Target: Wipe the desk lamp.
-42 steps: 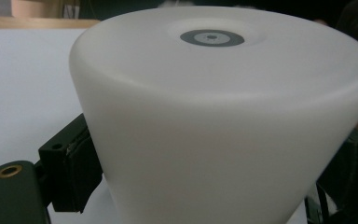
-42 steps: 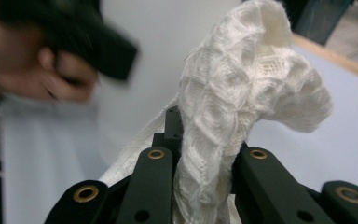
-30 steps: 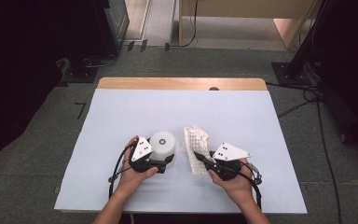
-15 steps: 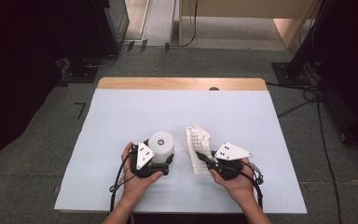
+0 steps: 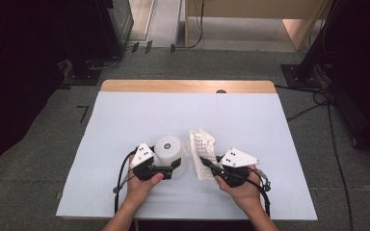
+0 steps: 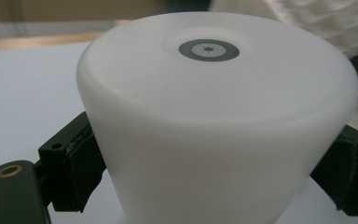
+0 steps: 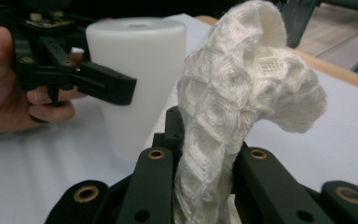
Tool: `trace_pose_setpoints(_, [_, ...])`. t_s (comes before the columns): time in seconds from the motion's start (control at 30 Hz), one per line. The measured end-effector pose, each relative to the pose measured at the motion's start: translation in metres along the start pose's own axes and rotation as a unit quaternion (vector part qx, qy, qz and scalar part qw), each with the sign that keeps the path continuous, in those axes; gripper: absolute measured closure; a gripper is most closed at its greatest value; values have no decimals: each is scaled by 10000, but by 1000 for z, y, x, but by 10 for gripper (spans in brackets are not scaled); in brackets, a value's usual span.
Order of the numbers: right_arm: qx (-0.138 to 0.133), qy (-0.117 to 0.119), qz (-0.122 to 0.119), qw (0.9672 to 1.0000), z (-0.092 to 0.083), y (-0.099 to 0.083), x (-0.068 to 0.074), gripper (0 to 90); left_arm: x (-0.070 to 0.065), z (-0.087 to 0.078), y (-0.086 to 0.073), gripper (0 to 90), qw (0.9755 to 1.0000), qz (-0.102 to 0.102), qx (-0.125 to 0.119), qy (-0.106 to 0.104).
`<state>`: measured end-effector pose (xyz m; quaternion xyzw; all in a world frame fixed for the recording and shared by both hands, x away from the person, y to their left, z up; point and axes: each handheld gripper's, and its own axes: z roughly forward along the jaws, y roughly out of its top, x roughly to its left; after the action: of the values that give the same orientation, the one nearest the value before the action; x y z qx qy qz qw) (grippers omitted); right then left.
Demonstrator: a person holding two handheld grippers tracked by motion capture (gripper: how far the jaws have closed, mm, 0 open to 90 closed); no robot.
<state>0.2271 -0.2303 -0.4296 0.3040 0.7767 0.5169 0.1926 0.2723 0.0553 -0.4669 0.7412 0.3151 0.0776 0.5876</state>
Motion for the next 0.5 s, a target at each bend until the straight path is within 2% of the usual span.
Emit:
trace_pose_setpoints(0.07, [-140, 67, -135, 9998, -3, 6, 6, 798, -2, 1, 3, 83, 9995, 83, 148, -262])
trace_pose_setpoints(0.13, [-222, 142, -228, 9994, -6, 10, 12, 798, -7, 3, 5, 83, 9989, 208, 216, -367])
trace_pose_setpoints(0.2, [-267, 184, -342, 9989, -6, 14, 18, 797, -10, 4, 6, 83, 9983, 121, 208, -537])
trace_pose_setpoints(0.27, [-257, 206, -393, 9987, -6, 15, 20, 797, -10, 4, 8, 83, 9966, -24, 162, -813])
trace_pose_setpoints(0.37, [-148, 263, -332, 9990, -3, 12, 20, 797, -8, 1, 10, 83, 9959, -151, 69, -891])
trace_pose_setpoints(0.5, [142, 417, -291, 9986, 7, 5, 19, 797, 2, -6, 13, 83, 9943, -457, -154, -950])
